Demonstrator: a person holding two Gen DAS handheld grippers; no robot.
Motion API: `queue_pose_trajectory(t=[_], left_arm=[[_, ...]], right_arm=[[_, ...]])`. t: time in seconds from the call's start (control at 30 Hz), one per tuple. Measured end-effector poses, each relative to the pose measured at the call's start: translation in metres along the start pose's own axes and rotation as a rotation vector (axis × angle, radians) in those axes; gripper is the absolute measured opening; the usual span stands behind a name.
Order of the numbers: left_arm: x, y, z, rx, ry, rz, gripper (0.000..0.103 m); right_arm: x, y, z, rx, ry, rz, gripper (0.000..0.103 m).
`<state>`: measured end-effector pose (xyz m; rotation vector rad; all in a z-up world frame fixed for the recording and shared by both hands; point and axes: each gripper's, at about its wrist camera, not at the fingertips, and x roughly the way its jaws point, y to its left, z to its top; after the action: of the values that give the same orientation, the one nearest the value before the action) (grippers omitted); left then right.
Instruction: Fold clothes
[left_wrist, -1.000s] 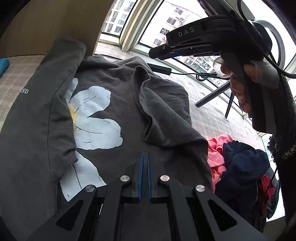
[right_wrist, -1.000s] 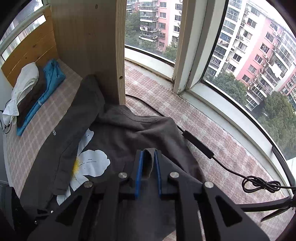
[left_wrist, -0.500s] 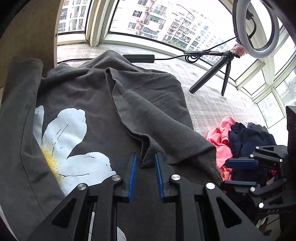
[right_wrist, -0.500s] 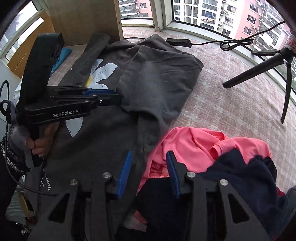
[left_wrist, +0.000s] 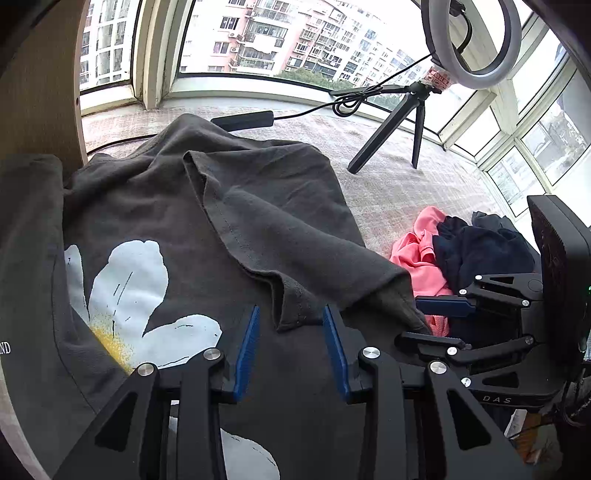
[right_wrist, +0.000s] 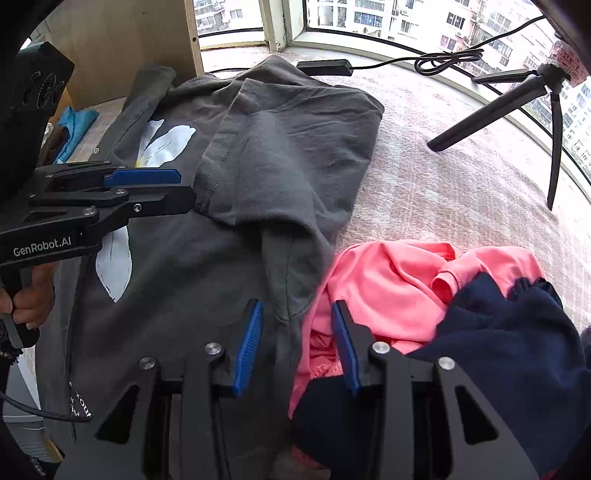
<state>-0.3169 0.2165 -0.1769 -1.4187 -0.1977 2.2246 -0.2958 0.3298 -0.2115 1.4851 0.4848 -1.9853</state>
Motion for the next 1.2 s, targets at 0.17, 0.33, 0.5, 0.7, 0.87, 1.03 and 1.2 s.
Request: queue_pose_trajectory(t=[0.17, 0.33, 0.5, 0.7, 0.87, 1.03, 1.2], left_arm=[[0.018, 0.001, 0.005, -0.024, 0.051, 0.026, 0.001], [-0.017, 0.011, 0.005, -0.048, 0.028, -0.050, 0.001], [-0.011, 0.032, -0.005, -0.069, 0.101, 0.019, 0.001], [-0.027, 0.035, -0.012, -0.040, 0.089, 0.051, 0.002], [-0.037, 0.028, 0.006, -0.018, 0.021, 0.049, 0.002], [-0.004, 0.002, 0.001, 0.047, 0.065, -0.014, 0.002], [-0.001, 0.001, -0.008, 0.060, 0.087, 0.043, 0.002]], right_arm=[[0.002, -0.002, -0.001, 0.017, 0.001, 0.008, 0.022], [-0.006, -0.008, -0.006, 0.033, -0.024, -0.001, 0.010], [0.007, -0.006, -0.010, -0.004, 0.024, -0.066, 0.010], [-0.025, -0.006, -0.011, -0.044, 0.038, -0.063, 0.026], [-0.030, -0.008, -0.004, -0.029, 0.002, -0.013, 0.026], [-0.025, -0.009, 0.004, -0.014, -0.015, 0.022, 0.026], [-0.020, -0.010, 0.012, 0.001, -0.031, 0.058, 0.026]])
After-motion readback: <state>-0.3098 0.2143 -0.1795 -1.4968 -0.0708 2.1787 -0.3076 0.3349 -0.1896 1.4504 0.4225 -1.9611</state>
